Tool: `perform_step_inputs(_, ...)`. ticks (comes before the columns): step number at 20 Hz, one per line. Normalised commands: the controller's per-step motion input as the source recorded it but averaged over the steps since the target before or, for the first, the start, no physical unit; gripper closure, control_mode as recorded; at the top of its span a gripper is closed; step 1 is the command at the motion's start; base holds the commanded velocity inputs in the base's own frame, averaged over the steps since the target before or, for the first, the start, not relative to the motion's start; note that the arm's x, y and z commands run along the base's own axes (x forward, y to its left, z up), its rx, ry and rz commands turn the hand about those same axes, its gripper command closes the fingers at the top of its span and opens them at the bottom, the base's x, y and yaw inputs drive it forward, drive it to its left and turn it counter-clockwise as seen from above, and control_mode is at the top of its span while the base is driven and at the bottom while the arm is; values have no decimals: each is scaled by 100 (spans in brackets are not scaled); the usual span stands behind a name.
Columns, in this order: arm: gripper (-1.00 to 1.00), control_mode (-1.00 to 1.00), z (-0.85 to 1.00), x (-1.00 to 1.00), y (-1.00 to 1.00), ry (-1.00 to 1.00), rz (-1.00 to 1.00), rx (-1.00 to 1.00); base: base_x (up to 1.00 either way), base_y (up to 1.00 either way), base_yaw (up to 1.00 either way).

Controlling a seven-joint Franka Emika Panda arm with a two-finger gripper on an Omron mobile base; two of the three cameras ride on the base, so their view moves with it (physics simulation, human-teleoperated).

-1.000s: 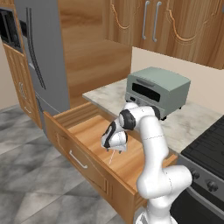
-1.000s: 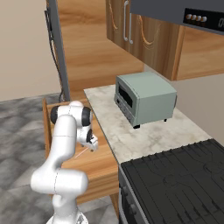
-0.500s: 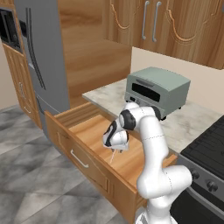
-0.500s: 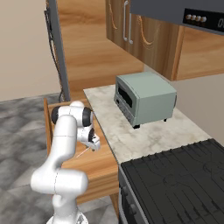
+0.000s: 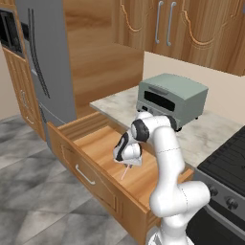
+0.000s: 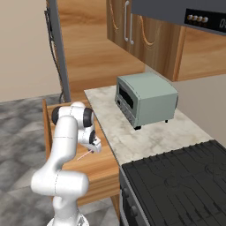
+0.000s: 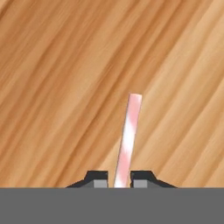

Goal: Take a straw from the drawer in front and place it inside the glass cup on the dining counter.

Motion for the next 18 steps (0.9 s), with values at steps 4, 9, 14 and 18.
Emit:
perform_step_inputs(4, 100, -100, -2, -11, 13, 0, 0, 0, 0, 0, 0)
perform_step_inputs(9, 100, -100, 29, -14, 21, 0, 2, 0, 0, 0, 0)
perform_step_inputs(14, 100, -100, 51, -20, 13, 0, 1, 1, 0, 0, 0)
perform_step_inputs(18, 100, -100, 85, -33, 13, -3, 3, 0, 0, 0, 0)
